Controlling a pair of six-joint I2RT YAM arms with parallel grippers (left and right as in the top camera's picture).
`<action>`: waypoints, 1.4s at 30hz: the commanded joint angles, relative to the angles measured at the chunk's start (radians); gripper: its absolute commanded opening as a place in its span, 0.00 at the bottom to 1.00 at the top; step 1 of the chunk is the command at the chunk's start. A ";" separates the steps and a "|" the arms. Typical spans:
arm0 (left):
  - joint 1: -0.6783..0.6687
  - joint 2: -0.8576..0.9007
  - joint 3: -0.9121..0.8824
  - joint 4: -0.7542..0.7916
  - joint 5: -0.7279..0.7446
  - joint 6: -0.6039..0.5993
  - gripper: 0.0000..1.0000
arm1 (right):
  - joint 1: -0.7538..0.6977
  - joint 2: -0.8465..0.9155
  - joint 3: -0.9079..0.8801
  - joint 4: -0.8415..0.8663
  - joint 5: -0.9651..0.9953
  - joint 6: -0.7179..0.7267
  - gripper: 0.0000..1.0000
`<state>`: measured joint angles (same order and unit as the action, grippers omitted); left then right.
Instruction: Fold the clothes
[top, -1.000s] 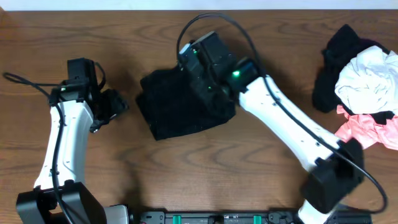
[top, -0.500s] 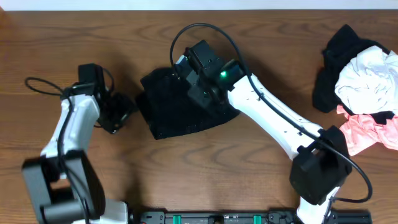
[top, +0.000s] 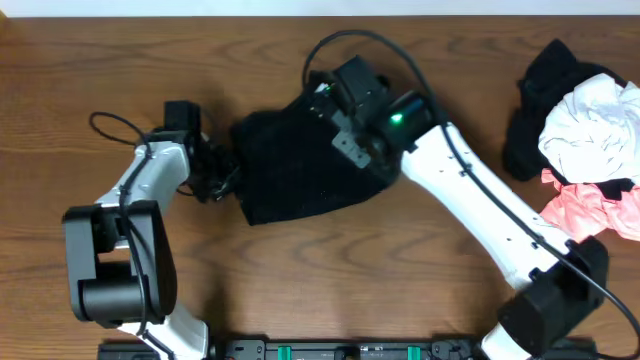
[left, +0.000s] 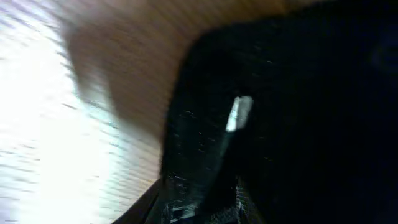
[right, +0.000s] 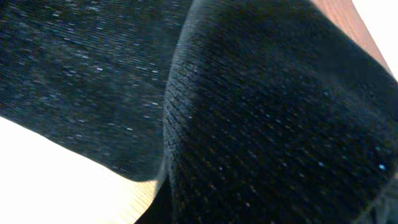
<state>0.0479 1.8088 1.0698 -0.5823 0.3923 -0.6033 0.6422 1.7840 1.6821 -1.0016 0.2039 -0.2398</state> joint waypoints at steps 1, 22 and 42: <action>-0.048 0.019 -0.007 0.010 -0.018 -0.024 0.34 | -0.025 -0.063 0.022 -0.007 0.032 -0.021 0.01; -0.135 0.070 -0.007 0.012 -0.011 -0.038 0.34 | 0.133 0.172 0.022 0.173 -0.362 0.084 0.03; -0.134 0.070 -0.007 0.016 -0.012 -0.026 0.34 | 0.100 -0.025 0.023 0.076 -0.168 0.130 0.55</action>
<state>-0.0704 1.8500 1.0714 -0.5594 0.3752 -0.6319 0.7952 1.8297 1.6840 -0.9138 -0.0784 -0.1535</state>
